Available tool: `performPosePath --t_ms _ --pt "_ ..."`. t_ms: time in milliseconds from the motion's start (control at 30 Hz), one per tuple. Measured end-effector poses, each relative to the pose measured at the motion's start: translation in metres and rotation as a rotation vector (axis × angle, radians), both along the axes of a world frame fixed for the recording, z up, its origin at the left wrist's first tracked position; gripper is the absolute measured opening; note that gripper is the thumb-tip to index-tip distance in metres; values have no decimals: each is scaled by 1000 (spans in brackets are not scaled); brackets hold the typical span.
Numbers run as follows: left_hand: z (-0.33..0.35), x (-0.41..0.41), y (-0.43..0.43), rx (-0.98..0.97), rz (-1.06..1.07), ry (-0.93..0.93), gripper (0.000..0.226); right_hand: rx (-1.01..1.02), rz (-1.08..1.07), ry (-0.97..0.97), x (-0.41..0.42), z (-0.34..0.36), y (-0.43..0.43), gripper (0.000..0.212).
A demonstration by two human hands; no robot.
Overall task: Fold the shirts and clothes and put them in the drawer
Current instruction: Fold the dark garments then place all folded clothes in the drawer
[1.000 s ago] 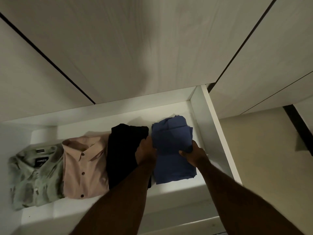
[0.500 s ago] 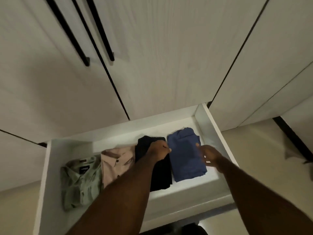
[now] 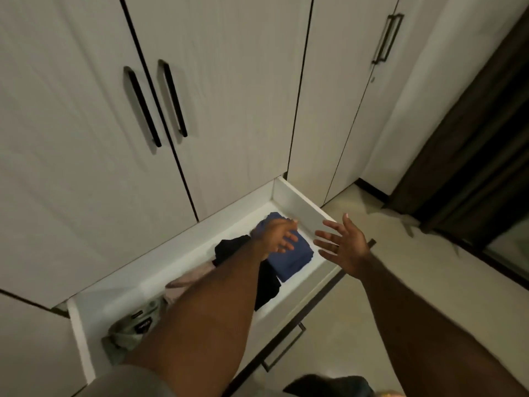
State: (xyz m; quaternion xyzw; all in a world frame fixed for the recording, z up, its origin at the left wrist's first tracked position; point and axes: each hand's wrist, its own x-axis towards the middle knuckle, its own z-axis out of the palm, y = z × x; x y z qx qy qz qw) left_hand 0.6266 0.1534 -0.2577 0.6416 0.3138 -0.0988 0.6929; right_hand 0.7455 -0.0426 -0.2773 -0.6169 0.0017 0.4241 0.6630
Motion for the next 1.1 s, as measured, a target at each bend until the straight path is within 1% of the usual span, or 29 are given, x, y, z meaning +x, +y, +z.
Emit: performPosePath --t_ms 100,333,500,633,800,900,1000,1100 --pt "1 1 -38 -22 -75 -29 53 27 -68 23 -3 -2 -35 73" --pt "-23 4 -112 -72 -129 11 58 96 -207 86 -11 -18 -114 78" --pt "-52 7 -180 -109 -239 45 52 42 -385 125 -41 -39 -186 76" --pt "-82 0 -232 -86 -428 110 52 -10 -524 152 -81 -62 -247 76" --pt "-126 -27 -298 -77 -636 211 50 -54 -722 213 -156 -103 -327 73" --pt "-157 -50 -329 -87 -722 279 45 -67 -824 281 -205 -132 -356 72" --pt "-205 -77 -354 -103 -784 367 32 -76 -891 359 -253 -172 -375 70" --pt "-249 -104 -368 -32 -811 423 35 -109 -924 396 -288 -209 -383 69"
